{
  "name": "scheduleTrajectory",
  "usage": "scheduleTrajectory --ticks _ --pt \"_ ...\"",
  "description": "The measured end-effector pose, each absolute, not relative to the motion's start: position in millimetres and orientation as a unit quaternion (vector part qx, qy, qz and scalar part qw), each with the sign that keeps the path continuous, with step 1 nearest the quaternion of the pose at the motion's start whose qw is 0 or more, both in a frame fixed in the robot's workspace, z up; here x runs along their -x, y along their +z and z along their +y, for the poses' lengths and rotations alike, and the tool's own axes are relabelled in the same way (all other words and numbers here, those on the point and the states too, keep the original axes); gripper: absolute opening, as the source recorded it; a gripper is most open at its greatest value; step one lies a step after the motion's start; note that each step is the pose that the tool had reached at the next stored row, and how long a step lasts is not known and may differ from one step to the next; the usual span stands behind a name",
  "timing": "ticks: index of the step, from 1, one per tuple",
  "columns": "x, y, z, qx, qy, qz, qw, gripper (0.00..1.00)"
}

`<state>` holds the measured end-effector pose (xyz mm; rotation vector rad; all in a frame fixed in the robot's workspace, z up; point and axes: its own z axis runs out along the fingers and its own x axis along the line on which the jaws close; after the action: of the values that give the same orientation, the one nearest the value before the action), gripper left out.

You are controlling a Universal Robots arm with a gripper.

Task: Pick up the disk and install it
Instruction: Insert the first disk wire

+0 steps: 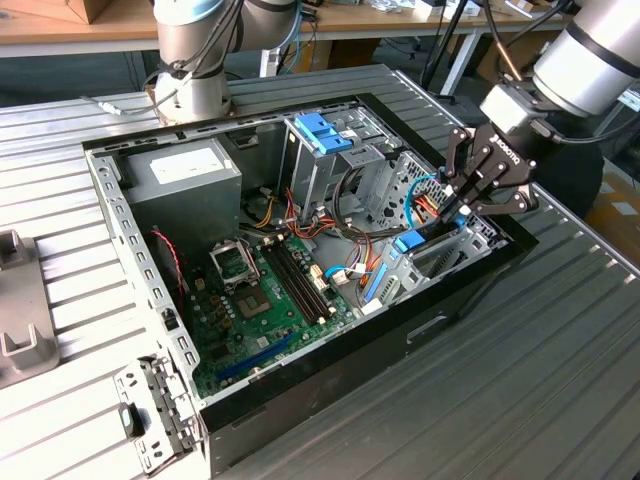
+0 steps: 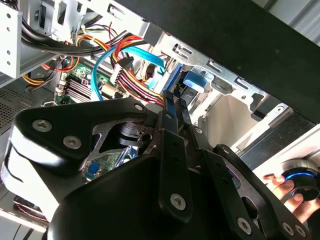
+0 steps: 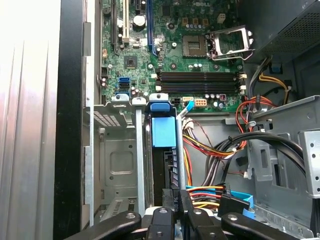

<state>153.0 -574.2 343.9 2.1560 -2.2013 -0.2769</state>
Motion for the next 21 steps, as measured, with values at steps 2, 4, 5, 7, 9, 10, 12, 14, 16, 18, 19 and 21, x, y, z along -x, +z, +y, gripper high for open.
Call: scheduleTrajectory --ticks 2,4,5,7,9,10,12,14,16,18,19,21 --pt "-153.1 343.1 -574.3 -0.697 -0.090 -0.711 0.024 0.17" --pt "-153.1 342.5 -574.2 -0.697 -0.090 -0.711 0.024 0.17" --pt "-153.1 342.1 -574.2 -0.697 -0.090 -0.711 0.024 0.17" --pt "-153.1 340.9 -574.3 -0.697 -0.090 -0.711 0.024 0.17" --pt "-153.1 340.1 -574.3 -0.697 -0.090 -0.711 0.024 0.17" --pt "-153.1 339.6 -574.3 -0.697 -0.090 -0.711 0.023 0.17" --pt "-153.1 338.8 -574.3 -0.697 -0.090 -0.711 0.023 0.17" --pt "-153.1 337.2 -574.3 -0.697 -0.090 -0.711 0.023 0.17" --pt "-153.1 335.8 -574.4 -0.697 -0.090 -0.711 0.024 0.17" --pt "-153.1 334.9 -574.4 -0.697 -0.090 -0.711 0.024 0.17" --pt "-153.1 334.6 -574.4 -0.697 -0.090 -0.711 0.023 0.17" --pt "-153.1 333.7 -574.3 -0.697 -0.091 -0.711 0.023 0.18"
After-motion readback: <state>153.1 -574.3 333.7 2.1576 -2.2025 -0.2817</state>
